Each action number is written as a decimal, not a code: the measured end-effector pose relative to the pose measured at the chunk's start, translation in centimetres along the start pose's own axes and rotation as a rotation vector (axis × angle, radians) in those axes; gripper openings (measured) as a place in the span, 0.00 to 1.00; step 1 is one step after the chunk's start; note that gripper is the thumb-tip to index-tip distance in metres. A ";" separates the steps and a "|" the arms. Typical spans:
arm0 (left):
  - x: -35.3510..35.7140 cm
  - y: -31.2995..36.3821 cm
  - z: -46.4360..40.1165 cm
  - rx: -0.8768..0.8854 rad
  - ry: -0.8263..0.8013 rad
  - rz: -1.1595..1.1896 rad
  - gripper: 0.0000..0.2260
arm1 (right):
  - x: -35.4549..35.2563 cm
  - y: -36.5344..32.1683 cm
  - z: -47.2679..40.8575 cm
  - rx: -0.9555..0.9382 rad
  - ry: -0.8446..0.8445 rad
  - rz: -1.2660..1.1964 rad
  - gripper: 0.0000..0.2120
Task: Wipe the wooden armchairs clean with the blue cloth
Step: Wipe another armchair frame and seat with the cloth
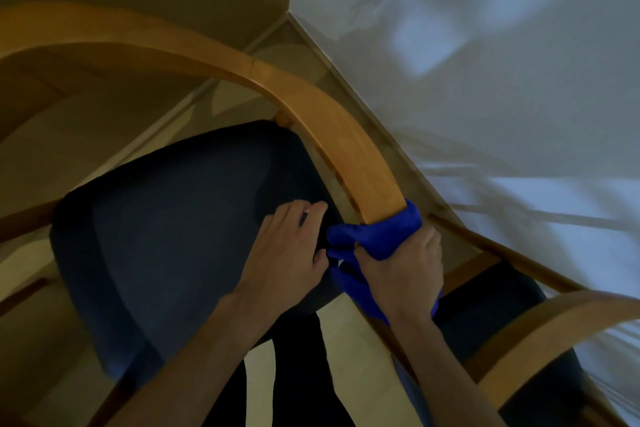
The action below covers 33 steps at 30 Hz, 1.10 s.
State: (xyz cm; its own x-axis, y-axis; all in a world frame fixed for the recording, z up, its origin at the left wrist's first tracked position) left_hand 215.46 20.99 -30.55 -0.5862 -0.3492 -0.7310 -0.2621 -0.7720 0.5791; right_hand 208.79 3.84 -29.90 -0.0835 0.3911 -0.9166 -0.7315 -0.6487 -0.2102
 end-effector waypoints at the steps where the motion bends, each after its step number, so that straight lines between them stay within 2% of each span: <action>1: -0.1 -0.1 -0.1 -0.002 0.000 -0.001 0.27 | 0.0 -0.7 -0.5 -0.016 0.004 0.005 0.40; 7: -0.7 -1.9 -0.2 -0.059 0.028 0.024 0.28 | 0.2 -6.4 -4.2 -0.133 0.008 0.097 0.39; 15: -3.1 -6.5 1.3 -0.179 0.114 0.064 0.28 | 1.1 -15.4 -8.8 -0.361 -0.070 0.186 0.37; 17: -3.8 -8.2 2.0 -0.227 0.144 0.070 0.28 | 1.7 -18.5 -9.5 -0.438 -0.079 0.214 0.33; 20: -5.0 -10.5 3.6 -0.309 0.192 0.071 0.28 | 2.7 -24.0 -10.1 -0.575 -0.097 0.282 0.21; 22: -5.7 -12.0 5.0 -0.351 0.233 0.083 0.28 | 3.4 -27.6 -9.9 -0.651 -0.124 0.350 0.17; 24: -6.3 -13.4 6.6 -0.389 0.276 0.098 0.28 | 4.2 -30.2 -9.7 -0.703 -0.189 0.364 0.18; 28: -7.2 -15.8 9.5 -0.461 0.354 0.141 0.28 | 4.4 -33.9 -8.3 -0.847 -0.266 0.343 0.27; 33: -9.0 -18.0 12.5 -0.530 0.485 0.192 0.29 | 4.6 -41.4 -3.2 -1.070 -0.367 0.338 0.35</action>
State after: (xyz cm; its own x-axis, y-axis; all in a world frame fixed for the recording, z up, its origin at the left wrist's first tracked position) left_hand 215.88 44.66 -29.89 -0.1476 -0.6045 -0.7828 0.2876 -0.7835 0.5508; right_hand 240.91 30.42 -26.51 -0.4816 0.1458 -0.8642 0.2902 -0.9039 -0.3142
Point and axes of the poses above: each hand's wrist, its own z-axis away from the middle knuckle, its own x-axis out of the palm, y = z × x, the point moved 5 cm from there along -z, towards the middle knuckle, and after that the axes turned 1 degree about x, right-handed, at the moved point
